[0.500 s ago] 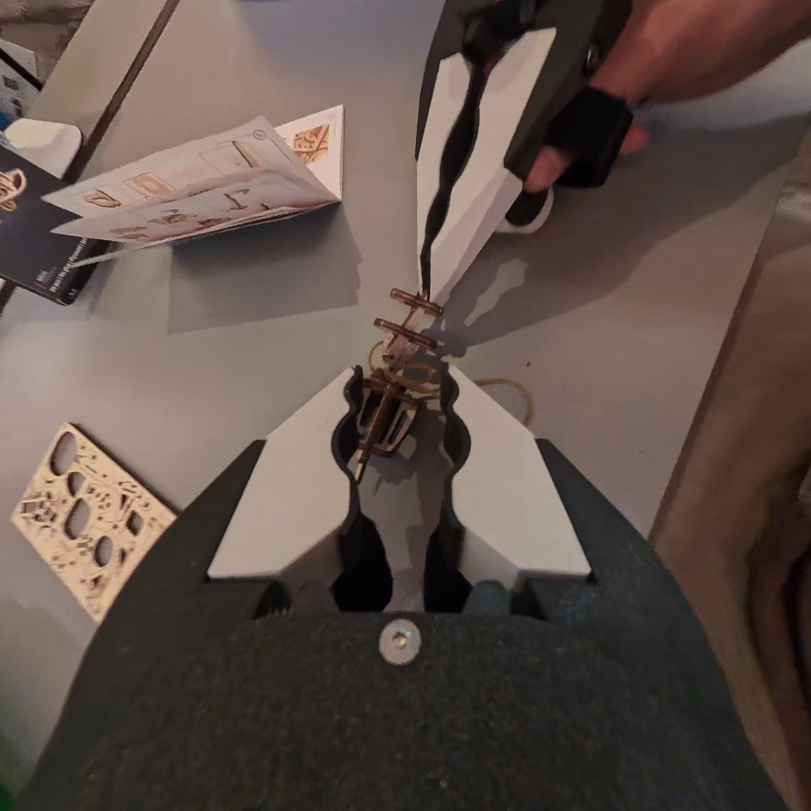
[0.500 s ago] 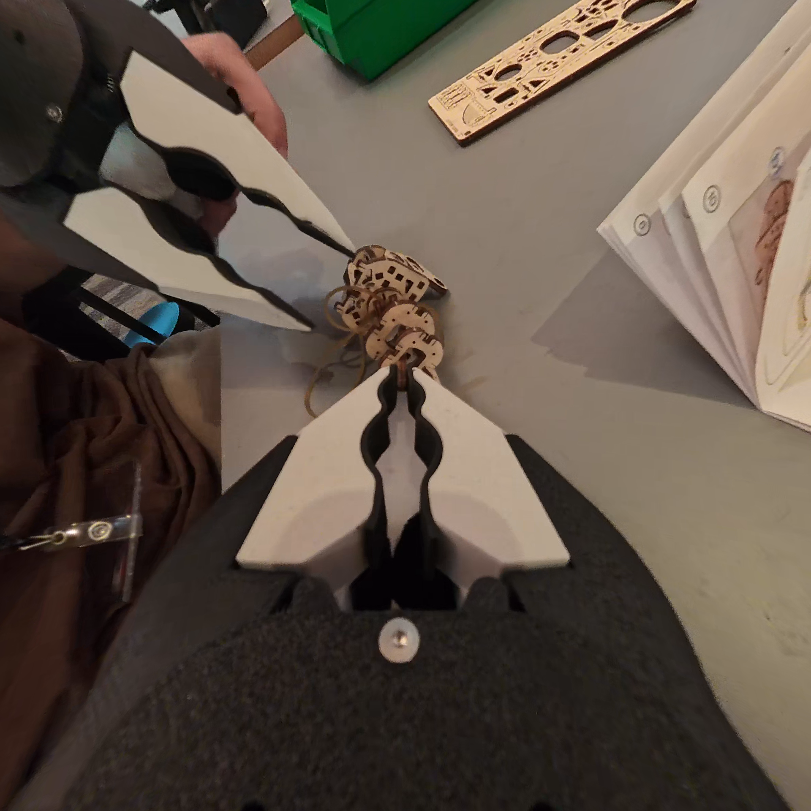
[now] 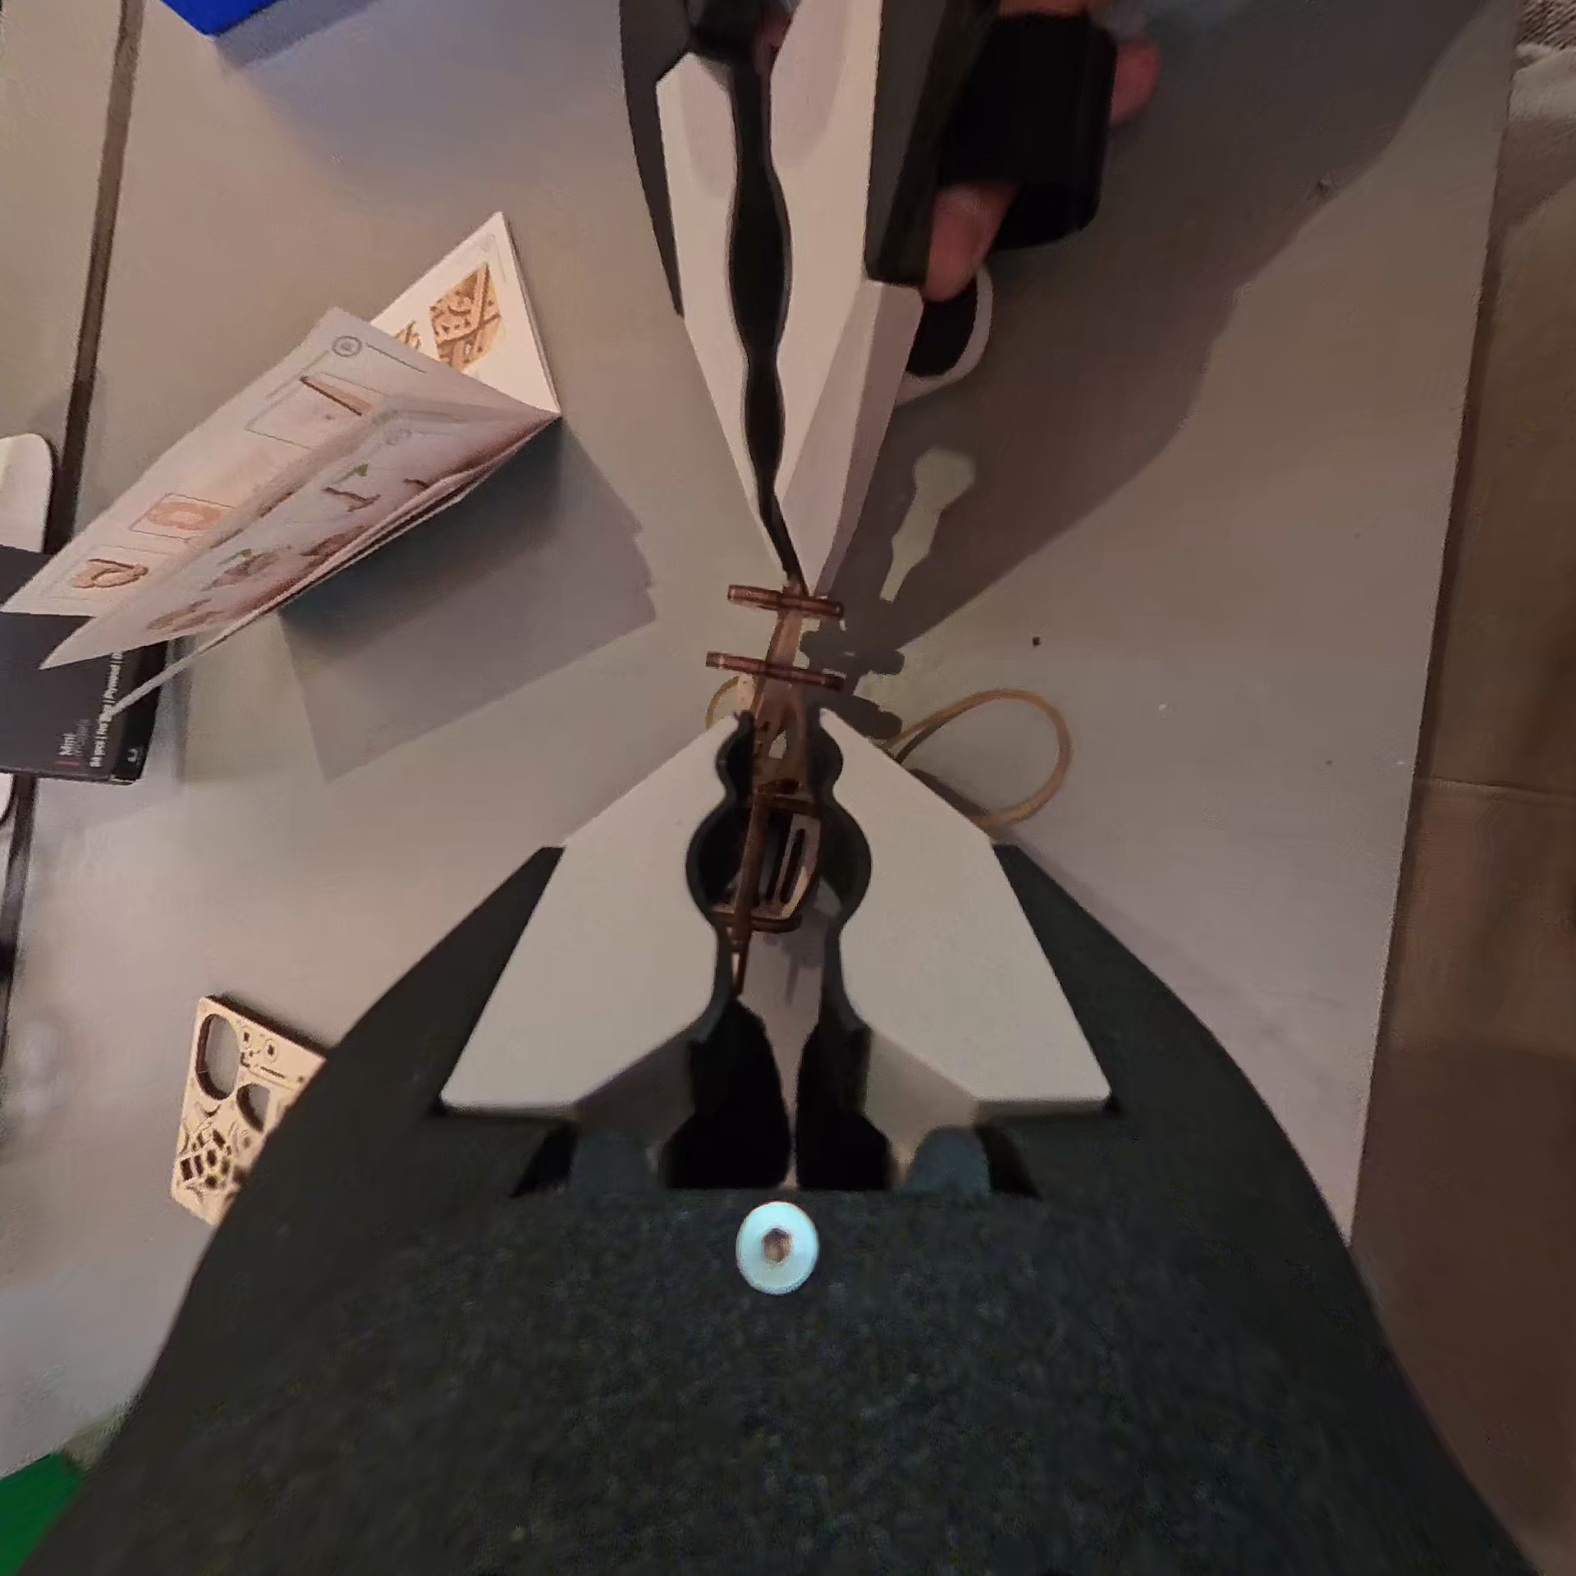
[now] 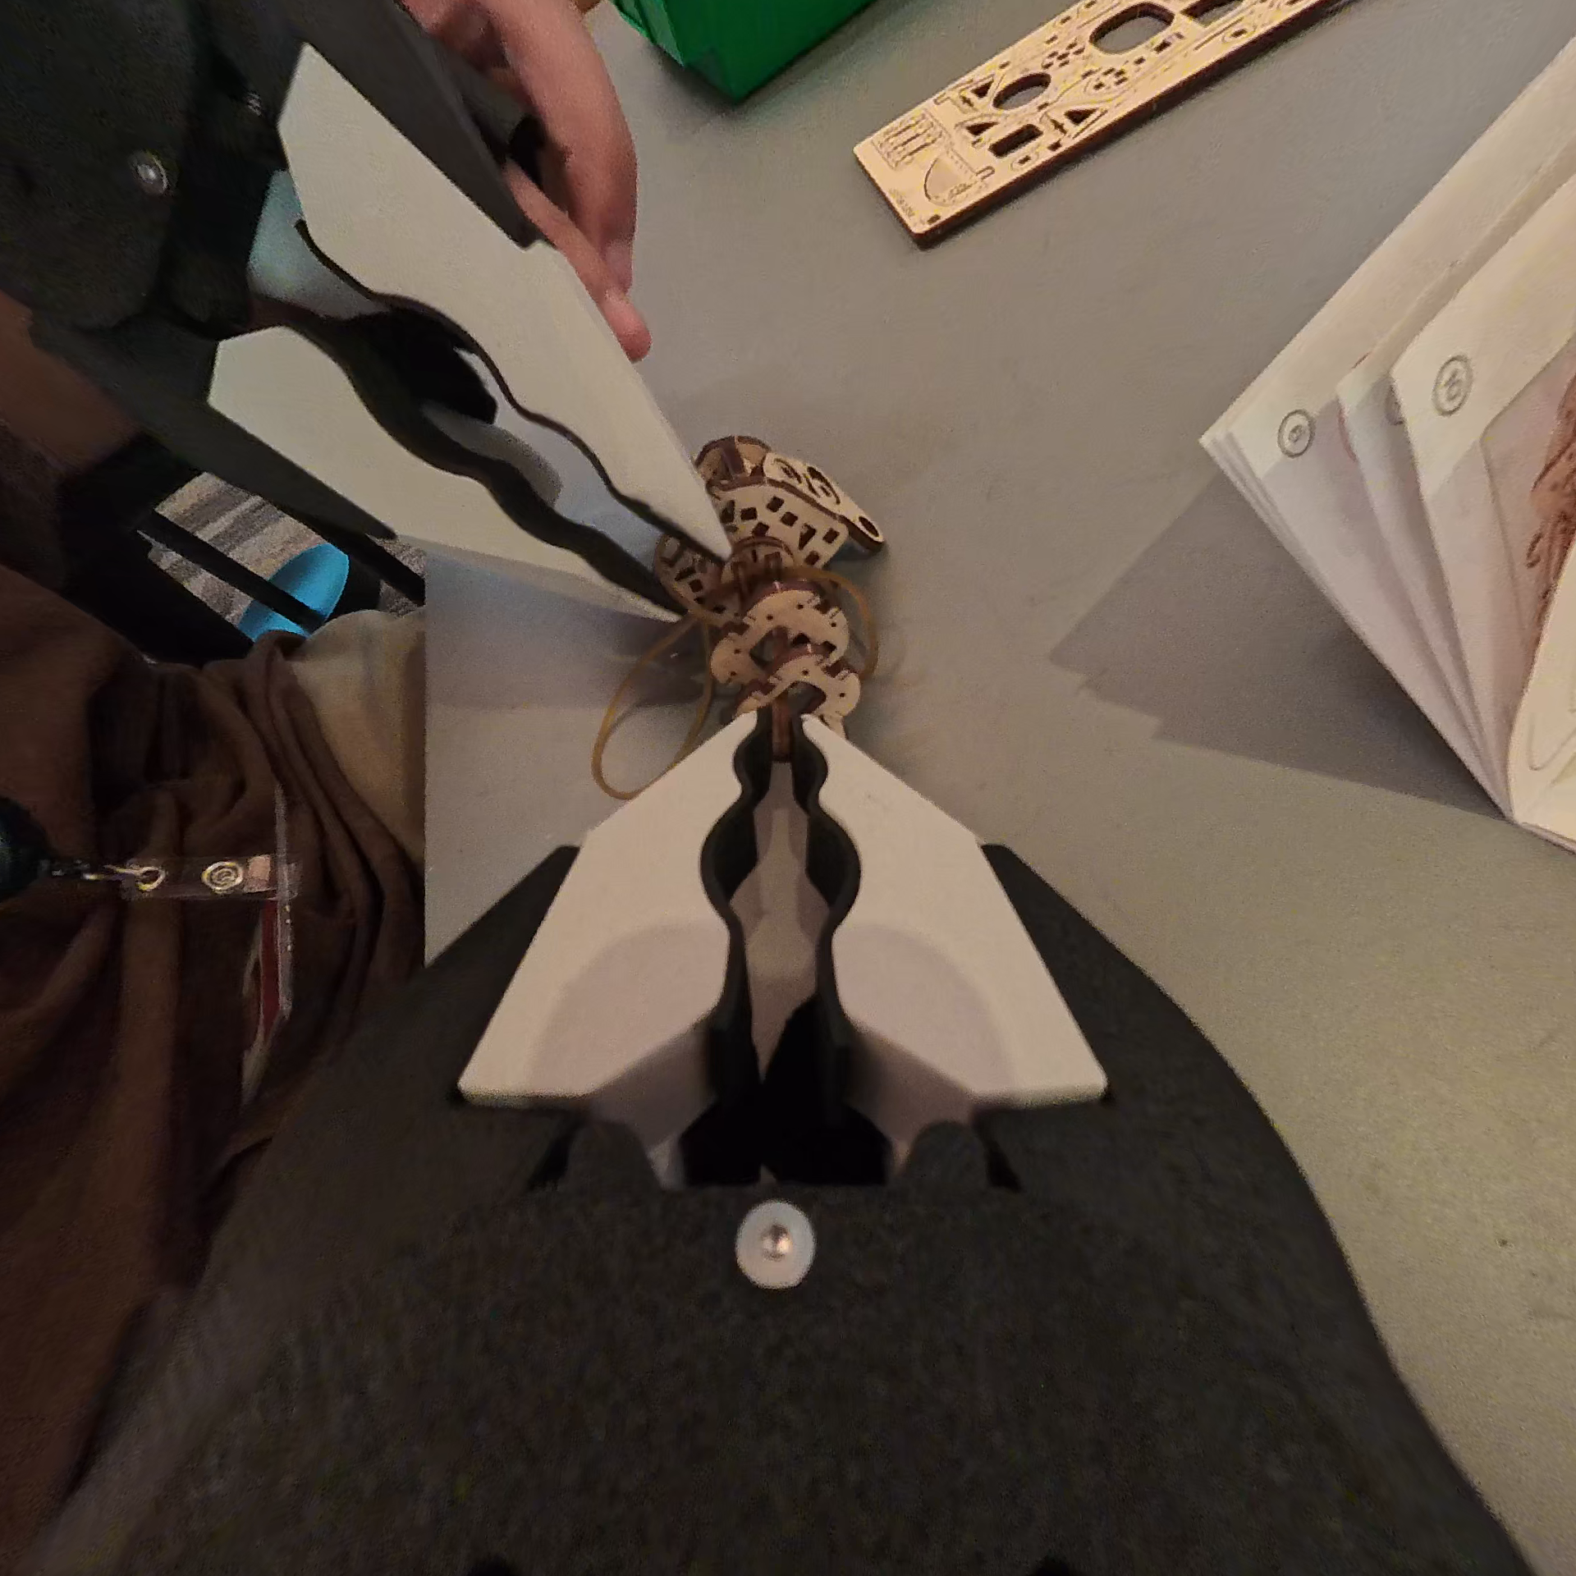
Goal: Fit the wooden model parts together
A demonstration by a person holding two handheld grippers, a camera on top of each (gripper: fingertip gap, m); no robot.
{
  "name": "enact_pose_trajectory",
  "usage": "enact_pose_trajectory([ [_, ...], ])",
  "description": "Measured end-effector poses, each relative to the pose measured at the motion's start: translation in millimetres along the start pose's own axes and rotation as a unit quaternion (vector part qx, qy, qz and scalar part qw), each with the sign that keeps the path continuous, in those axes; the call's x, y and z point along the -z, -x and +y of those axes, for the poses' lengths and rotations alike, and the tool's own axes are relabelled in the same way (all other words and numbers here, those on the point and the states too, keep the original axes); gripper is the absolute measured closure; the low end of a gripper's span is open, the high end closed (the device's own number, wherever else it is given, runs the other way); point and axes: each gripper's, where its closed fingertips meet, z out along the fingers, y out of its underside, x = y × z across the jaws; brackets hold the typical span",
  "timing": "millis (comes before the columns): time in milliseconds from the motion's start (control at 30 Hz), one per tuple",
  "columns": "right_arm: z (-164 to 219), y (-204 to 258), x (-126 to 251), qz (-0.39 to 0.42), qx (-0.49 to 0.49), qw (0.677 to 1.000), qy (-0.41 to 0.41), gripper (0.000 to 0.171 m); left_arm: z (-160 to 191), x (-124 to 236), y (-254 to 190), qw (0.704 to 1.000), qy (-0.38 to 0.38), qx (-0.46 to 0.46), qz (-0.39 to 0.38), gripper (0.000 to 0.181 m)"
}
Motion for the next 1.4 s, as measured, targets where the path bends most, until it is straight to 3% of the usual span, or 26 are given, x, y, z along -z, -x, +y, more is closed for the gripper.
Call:
enact_pose_trajectory([
  [67, 1.7, 0.1, -0.3, 0.001, 0.002, 1.0, 0.005, 0.168, 0.9, -0.8, -1.2, 1.0, -0.001, 0.002, 0.004, 0.181],
  [933, 4.7, 1.0, 0.7, -0.002, 0.013, 1.0, 0.013, 0.169, -7.7, 7.4, 14.9, 0.995, -0.051, 0.087, -0.018, 0.181],
  [1400, 4.6, 1.6, -0.1, -0.001, 0.02, 1.0, 0.015, 0.169, -12.9, 1.7, 13.1, 0.997, -0.038, 0.064, 0.013, 0.181],
])
